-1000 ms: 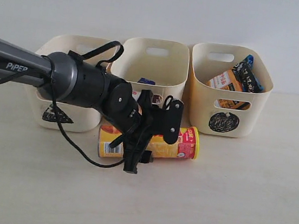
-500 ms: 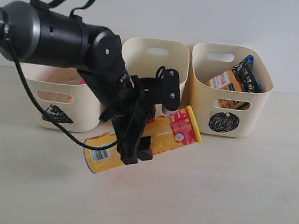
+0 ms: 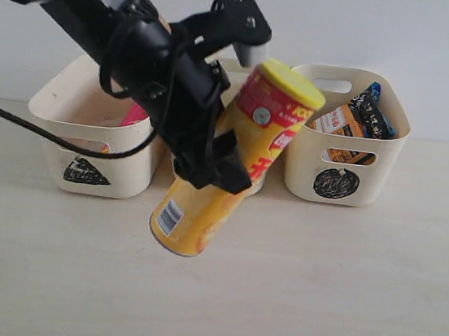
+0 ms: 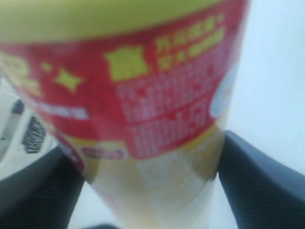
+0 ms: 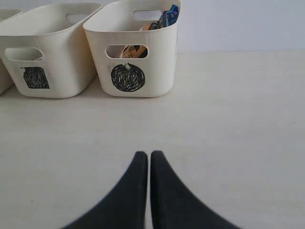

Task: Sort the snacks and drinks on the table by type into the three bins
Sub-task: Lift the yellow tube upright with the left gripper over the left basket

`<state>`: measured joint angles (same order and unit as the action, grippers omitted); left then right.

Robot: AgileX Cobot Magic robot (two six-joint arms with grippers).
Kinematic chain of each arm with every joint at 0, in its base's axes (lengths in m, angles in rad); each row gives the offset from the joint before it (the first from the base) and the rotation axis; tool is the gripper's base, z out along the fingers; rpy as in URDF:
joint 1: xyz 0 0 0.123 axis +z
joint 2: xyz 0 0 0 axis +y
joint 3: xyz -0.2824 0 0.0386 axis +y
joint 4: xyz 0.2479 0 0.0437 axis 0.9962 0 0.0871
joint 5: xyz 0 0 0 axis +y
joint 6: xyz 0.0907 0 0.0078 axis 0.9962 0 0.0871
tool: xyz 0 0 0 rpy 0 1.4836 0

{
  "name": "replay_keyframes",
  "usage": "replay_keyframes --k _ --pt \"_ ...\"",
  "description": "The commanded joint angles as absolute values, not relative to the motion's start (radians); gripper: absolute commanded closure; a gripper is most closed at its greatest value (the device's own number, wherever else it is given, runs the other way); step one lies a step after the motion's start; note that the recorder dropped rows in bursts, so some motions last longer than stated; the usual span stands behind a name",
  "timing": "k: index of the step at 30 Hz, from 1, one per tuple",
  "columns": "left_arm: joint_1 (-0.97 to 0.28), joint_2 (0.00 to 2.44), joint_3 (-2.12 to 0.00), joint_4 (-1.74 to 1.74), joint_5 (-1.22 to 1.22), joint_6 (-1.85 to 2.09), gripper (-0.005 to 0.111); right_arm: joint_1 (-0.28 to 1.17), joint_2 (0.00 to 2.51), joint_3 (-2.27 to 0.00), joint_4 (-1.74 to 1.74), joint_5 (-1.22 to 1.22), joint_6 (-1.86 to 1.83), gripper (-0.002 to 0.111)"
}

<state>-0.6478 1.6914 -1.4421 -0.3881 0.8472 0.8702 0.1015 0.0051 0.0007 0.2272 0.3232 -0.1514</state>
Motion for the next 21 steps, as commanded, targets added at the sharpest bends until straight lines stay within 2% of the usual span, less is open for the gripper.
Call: replay_keyframes --k 1,10,21 --pt "-0.634 1.61 -1.439 -0.399 0.782 0.767 0.102 0.102 0.0 0.0 0.23 0.318 -0.155 0.108" --pt "-0.479 1.512 -1.439 -0.301 0.599 0.465 0.102 0.102 0.0 0.0 0.23 0.318 -0.155 0.108" --pt "-0.267 1.563 -1.439 -0.295 0.267 0.438 0.102 0.102 0.0 0.0 0.23 0.316 -0.155 0.108"
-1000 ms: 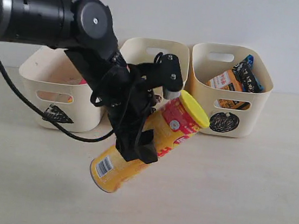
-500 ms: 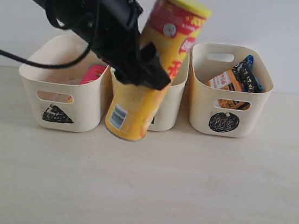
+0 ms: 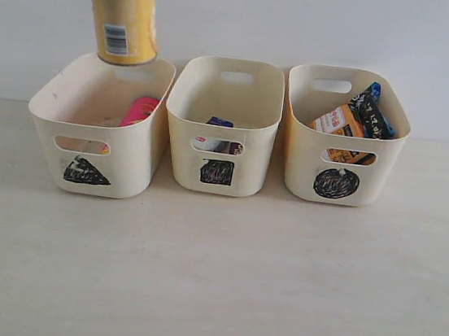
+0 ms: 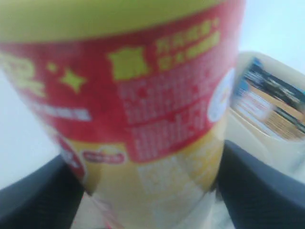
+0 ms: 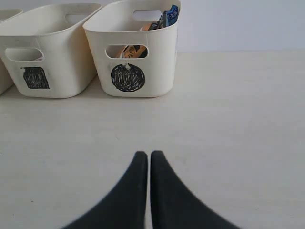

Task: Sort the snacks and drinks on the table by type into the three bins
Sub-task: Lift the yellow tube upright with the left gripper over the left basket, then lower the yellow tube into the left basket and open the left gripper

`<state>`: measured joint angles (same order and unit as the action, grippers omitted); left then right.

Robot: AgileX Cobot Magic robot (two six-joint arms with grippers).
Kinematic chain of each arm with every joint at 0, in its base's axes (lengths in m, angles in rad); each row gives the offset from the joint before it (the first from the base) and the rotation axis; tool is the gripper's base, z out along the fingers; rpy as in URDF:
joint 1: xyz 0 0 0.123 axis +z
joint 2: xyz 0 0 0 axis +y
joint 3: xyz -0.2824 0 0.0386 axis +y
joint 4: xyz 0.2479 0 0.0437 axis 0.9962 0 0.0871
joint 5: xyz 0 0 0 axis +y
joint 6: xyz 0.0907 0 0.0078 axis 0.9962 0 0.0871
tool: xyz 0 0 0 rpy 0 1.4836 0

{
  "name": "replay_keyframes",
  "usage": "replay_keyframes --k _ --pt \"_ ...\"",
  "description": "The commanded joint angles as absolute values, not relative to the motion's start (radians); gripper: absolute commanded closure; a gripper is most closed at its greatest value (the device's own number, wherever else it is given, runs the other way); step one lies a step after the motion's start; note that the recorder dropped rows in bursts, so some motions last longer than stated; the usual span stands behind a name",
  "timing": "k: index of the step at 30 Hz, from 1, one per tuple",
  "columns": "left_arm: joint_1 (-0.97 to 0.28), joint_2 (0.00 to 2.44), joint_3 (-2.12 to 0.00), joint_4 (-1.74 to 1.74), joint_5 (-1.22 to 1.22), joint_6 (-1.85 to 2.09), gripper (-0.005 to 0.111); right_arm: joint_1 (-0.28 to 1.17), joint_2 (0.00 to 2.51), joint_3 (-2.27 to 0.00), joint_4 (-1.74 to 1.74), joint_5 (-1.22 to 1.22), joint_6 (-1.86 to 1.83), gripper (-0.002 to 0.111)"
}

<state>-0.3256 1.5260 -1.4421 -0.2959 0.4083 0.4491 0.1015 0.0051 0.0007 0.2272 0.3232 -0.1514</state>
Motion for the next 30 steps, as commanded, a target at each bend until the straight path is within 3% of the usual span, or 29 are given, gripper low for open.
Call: replay_keyframes --k 1,10,24,30 --pt "-0.249 1.581 -1.439 -0.295 0.228 0.445 0.102 0.102 0.0 0.0 0.23 0.316 -0.155 0.108" --pt "-0.179 1.772 -1.439 -0.287 0.059 0.445 0.099 0.102 0.0 0.0 0.23 0.316 -0.155 0.108" --pt "-0.179 1.947 -1.439 -0.29 -0.014 0.445 0.045 0.102 0.0 0.0 0.23 0.322 -0.155 0.108" --pt "-0.179 1.954 -1.439 -0.29 -0.007 0.445 0.029 0.102 0.0 0.0 0.23 0.322 -0.155 0.108"
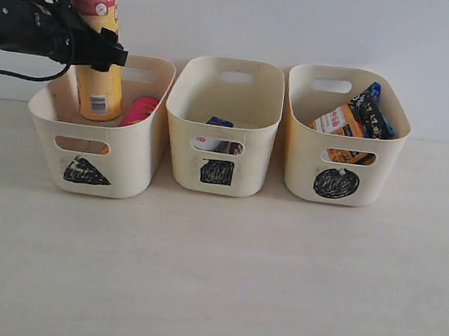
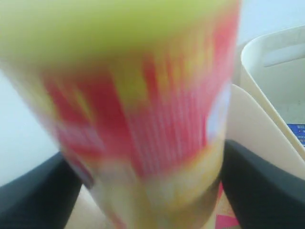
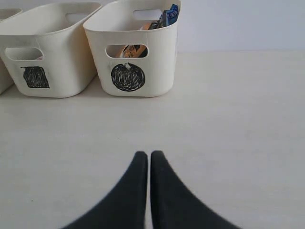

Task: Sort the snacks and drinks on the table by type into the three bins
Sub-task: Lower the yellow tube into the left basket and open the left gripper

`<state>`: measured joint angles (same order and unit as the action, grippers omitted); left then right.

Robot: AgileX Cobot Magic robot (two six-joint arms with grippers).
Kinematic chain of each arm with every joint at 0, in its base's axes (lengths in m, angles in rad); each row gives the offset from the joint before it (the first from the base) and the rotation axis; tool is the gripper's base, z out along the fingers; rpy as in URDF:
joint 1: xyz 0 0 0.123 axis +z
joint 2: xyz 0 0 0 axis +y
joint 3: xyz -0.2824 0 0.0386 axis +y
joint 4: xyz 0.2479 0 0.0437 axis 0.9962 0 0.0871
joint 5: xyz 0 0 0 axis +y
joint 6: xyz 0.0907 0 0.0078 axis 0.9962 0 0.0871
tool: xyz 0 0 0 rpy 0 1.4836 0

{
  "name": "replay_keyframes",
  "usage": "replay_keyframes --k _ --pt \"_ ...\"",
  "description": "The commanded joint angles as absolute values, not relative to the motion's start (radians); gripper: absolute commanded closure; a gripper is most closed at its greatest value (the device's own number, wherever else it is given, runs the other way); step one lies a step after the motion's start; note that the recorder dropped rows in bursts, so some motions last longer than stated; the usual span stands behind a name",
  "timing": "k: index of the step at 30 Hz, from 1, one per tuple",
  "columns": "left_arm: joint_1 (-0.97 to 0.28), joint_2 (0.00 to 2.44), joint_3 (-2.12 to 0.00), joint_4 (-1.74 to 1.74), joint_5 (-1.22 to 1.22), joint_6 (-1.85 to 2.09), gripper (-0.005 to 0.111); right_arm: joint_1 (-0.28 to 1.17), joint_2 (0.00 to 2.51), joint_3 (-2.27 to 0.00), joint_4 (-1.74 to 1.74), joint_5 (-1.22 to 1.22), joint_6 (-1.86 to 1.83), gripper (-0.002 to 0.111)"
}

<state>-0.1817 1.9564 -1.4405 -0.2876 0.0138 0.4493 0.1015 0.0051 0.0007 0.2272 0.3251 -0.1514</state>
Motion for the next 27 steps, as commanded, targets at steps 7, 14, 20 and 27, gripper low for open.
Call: replay_keyframes --k 7,14,20,27 --pt "-0.179 1.931 -1.439 -0.29 0.016 0.445 0.02 0.102 0.0 0.0 0.23 0.322 -0.155 0.108" --pt "-0.179 1.839 -1.439 -0.29 0.0 0.445 0.044 0.102 0.0 0.0 0.23 0.322 -0.155 0.108" --pt "-0.179 1.773 -1.439 -0.29 -0.01 0.445 0.052 0.102 0.0 0.0 0.23 0.322 -0.155 0.108" --pt "-0.179 1.742 -1.439 -0.29 0.016 0.448 0.05 0.102 0.0 0.0 0.23 0.322 -0.155 0.108"
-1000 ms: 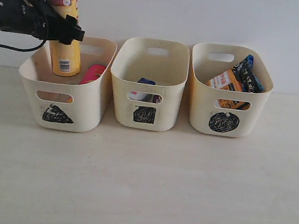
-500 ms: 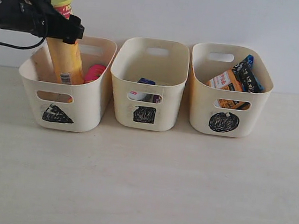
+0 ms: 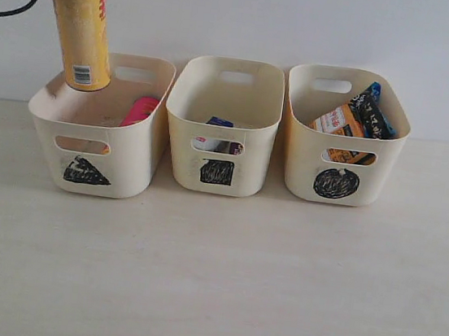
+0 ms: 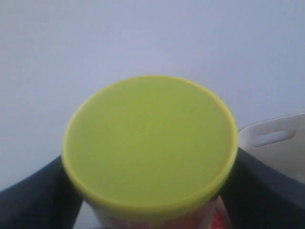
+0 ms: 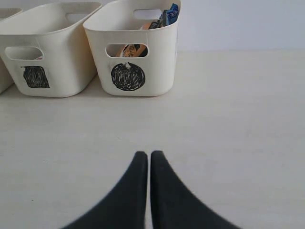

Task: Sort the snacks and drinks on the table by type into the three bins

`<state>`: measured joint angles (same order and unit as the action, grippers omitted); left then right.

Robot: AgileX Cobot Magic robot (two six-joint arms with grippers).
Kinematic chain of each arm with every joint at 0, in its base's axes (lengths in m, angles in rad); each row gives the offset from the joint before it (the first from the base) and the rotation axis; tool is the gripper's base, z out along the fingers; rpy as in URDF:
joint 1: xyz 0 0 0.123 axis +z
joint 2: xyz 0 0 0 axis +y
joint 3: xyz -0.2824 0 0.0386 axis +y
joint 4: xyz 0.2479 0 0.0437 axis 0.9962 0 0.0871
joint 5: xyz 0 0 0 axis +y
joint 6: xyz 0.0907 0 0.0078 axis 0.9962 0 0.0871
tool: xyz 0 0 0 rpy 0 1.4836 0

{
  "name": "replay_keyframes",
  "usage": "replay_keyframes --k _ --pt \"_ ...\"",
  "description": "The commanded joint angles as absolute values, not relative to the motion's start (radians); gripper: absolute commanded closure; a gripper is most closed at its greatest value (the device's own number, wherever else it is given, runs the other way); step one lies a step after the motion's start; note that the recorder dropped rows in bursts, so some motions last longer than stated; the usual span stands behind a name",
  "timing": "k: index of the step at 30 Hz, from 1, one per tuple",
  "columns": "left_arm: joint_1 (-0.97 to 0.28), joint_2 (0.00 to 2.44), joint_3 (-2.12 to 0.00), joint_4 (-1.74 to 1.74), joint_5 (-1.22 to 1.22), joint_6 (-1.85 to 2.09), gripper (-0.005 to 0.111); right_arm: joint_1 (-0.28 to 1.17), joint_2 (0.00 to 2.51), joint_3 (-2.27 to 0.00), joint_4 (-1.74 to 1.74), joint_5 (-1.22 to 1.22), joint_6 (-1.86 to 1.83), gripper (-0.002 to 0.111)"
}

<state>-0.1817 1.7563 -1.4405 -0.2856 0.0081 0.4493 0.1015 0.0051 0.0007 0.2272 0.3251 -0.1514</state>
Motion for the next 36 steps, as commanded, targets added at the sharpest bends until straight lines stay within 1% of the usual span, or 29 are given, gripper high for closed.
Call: replay_keyframes --k 1,5,6,8,14,16,18,19,20,21,22,23,27,36 --pt "-0.179 1.747 -1.439 -0.29 0.031 0.448 0.047 0.102 0.0 0.0 0.23 0.322 -0.155 0.108" --pt "-0.179 1.769 -1.439 -0.29 0.084 0.448 0.024 0.102 0.0 0.0 0.23 0.322 -0.155 0.108" --pt "-0.179 1.774 -1.439 -0.29 0.096 0.448 0.02 0.102 0.0 0.0 0.23 0.322 -0.155 0.108" --pt "-0.179 1.774 -1.439 -0.29 0.102 0.448 0.019 0.102 0.0 0.0 0.23 0.322 -0.155 0.108" --pt "-0.179 1.756 -1.439 -0.29 0.101 0.448 0.02 0.102 0.0 0.0 0.23 0.322 -0.155 0.108" --pt "-0.179 1.726 -1.439 -0.29 0.108 0.441 0.024 0.102 0.0 0.0 0.23 0.322 -0.155 0.108" --pt "-0.179 1.684 -1.439 -0.314 0.135 0.441 0.036 0.102 0.0 0.0 0.23 0.322 -0.155 0.108" --pt "-0.179 1.648 -1.439 -0.326 0.173 0.441 0.051 0.102 0.0 0.0 0.23 0.322 -0.155 0.108" --pt "-0.179 1.631 -1.439 -0.326 0.199 0.441 0.06 0.102 0.0 0.0 0.23 0.322 -0.155 0.108" --pt "-0.179 1.601 -1.439 -0.326 0.259 0.441 0.076 0.102 0.0 0.0 0.23 0.322 -0.155 0.108" --pt "-0.179 1.586 -1.439 -0.326 0.29 0.441 0.086 0.102 0.0 0.0 0.23 0.322 -0.155 0.108" --pt "-0.179 1.561 -1.439 -0.326 0.339 0.425 0.103 0.102 0.0 0.0 0.23 0.322 -0.155 0.108" --pt "-0.179 1.485 -1.439 -0.33 0.435 0.276 0.102 0.102 0.0 0.0 0.23 0.322 -0.155 0.108" --pt "-0.179 1.294 -1.33 -0.393 0.425 0.223 0.102 0.102 0.0 0.0 0.23 0.32 -0.155 0.108"
